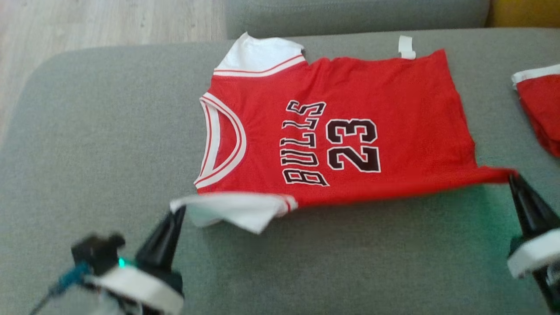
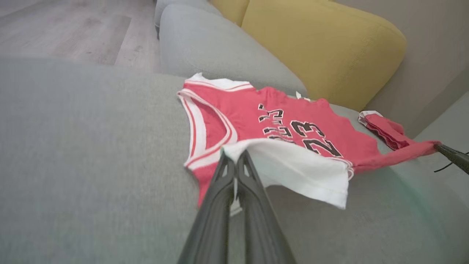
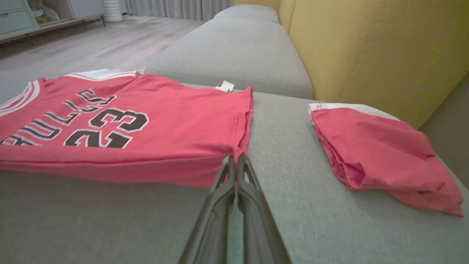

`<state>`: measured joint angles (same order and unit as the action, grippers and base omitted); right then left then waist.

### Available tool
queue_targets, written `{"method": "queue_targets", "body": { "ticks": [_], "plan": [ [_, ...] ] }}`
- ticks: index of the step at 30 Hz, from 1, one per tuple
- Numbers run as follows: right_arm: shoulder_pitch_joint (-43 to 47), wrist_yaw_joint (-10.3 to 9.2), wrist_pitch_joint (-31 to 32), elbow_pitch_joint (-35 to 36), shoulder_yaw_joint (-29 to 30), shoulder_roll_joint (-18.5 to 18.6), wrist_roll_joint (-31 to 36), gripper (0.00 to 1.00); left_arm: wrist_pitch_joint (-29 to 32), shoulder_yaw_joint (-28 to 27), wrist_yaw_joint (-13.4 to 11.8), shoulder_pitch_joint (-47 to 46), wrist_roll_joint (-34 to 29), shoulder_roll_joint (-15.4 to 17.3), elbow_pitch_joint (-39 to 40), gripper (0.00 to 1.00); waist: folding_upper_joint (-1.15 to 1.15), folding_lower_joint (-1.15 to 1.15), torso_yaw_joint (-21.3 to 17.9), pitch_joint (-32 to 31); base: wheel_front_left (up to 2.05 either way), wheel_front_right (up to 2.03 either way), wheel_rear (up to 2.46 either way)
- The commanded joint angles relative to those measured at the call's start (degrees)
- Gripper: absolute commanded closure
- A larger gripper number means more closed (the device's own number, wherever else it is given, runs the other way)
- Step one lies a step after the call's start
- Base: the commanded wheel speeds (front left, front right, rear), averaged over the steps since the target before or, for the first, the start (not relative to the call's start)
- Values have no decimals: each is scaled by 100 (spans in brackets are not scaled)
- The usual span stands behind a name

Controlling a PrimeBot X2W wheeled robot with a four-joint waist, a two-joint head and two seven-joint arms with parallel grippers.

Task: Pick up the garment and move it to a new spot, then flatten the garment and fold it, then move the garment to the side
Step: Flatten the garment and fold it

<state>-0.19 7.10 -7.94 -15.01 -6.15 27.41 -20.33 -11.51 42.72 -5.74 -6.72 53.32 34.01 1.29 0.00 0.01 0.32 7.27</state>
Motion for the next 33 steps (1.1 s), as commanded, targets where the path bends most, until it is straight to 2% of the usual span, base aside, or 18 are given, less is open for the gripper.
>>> {"method": "queue_targets", "body": {
  "ticks": [1, 7, 8, 13, 22, 23, 24, 25, 28, 33],
  "plan": [
    [-358, 39, 46, 90, -66, 126, -32, 100, 51, -280, 94, -606, -71, 173, 5, 100, 0, -1, -4, 155, 0, 0, 0],
    [-1253, 39, 219, -488, -283, 178, -240, 100, 405, -240, 560, -1866, -270, -6, -730, 100, 0, -1, 7, 627, 0, 0, 0],
    [-1253, 39, 219, -488, -283, 178, -240, 100, 405, -240, 560, -1866, -270, -6, -730, 100, 0, -1, 7, 627, 0, 0, 0],
    [-2002, 39, 122, -949, -542, 197, -270, 100, 549, -213, 929, -2765, -341, -255, -1339, 100, 0, -1, -16, 983, 0, 0, 0],
    [-2996, 39, -200, -1686, -1014, 184, -419, 100, 363, -122, 1194, -3877, -630, -535, -2246, 100, 0, -1, -23, 1390, 0, 0, 0],
    [-3062, 39, -221, -1772, -1042, 148, -477, 95, 327, -119, 1214, -3925, -592, -593, -2356, 100, 0, -1, -21, 1402, 0, 0, 0],
    [-3117, 39, -237, -1859, -1059, 113, -523, 38, 289, -109, 1230, -3962, -565, -644, -2459, 24, 0, -1, -19, 1408, 0, 0, 0],
    [-3166, 39, -260, -1943, -1088, 89, -534, 0, 233, -101, 1242, -3988, -549, -691, -2561, 0, 0, -1, -17, 1405, 0, 0, 0],
    [-3227, 39, -407, -2146, -1174, 18, -527, 0, -6, -65, 1237, -3951, -624, -801, -2805, 0, 0, -1, -10, 1306, 0, 0, 0],
    [-3052, 39, -615, -2317, -1190, -69, -562, 0, -294, -29, 850, -3368, -993, -920, -2850, 0, 0, -1, 13, 1043, 0, 0, 0]
  ]
}}
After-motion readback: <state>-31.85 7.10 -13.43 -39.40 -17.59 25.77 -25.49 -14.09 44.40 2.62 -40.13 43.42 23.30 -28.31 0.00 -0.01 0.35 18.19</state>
